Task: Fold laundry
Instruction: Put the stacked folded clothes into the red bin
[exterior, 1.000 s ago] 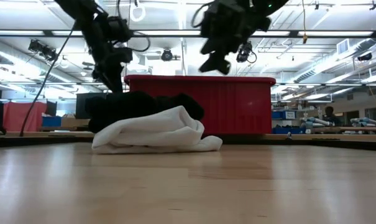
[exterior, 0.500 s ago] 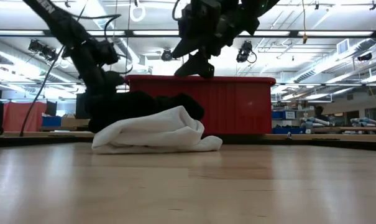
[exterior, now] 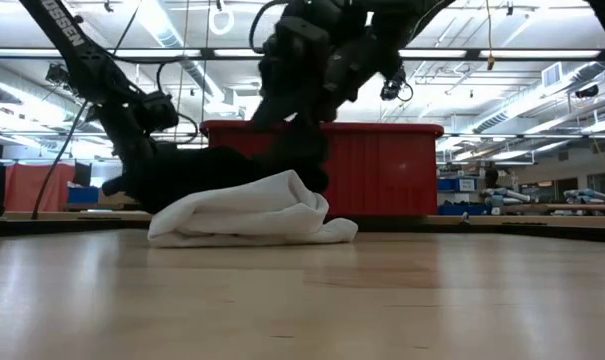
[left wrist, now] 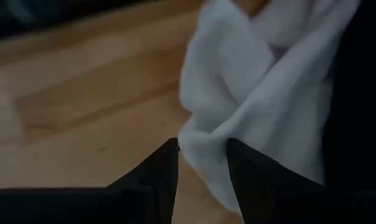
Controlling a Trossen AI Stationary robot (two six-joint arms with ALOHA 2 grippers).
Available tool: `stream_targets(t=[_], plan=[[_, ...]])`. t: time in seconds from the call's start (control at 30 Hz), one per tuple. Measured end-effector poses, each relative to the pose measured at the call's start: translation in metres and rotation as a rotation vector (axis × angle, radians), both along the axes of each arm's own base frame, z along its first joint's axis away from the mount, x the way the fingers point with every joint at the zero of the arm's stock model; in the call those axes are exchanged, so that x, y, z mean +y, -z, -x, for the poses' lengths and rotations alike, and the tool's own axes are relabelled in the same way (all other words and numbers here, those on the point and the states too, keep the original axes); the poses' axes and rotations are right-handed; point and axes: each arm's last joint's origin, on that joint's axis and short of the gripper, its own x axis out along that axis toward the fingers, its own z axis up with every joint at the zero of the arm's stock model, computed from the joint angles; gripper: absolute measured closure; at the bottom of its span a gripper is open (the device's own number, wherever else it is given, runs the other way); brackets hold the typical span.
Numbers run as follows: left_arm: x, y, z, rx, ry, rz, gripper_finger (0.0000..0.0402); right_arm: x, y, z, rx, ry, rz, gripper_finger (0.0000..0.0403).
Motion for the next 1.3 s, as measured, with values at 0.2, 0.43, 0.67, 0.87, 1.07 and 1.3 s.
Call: stream_targets(t=[0.2, 0.43, 0.67, 0.87, 1.07, 1.3], plan=[[-0.014, 0.005, -0.004, -0.023, 0.129, 0.145, 0.026, -0.001, 0.023, -0.008, 0.032, 0.005, -0.004, 0.0158], [-0.035, 0.005, -0.013, -0.077, 0.273, 0.284, 0.026, -0.016, 0.037, 0.011, 0.235, -0.014, 0.115, 0.0158], [-0.063, 0.002, -0.035, -0.085, 0.477, 0.341, 0.026, -0.049, 0.044, 0.034, 0.427, -0.006, 0.285, 0.0158], [-0.094, -0.018, -0.047, -0.108, 0.637, 0.312, 0.026, -0.089, 0.039, 0.056, 0.581, 0.099, 0.44, 0.0163], [-0.11, -0.066, -0.037, -0.145, 0.662, 0.137, 0.026, -0.102, -0.006, 0.078, 0.511, 0.131, 0.348, 0.0183], [-0.111, -0.088, -0.013, 0.074, 0.508, -0.17, 0.026, -0.092, -0.056, 0.114, 0.387, 0.146, 0.347, 0.0187]])
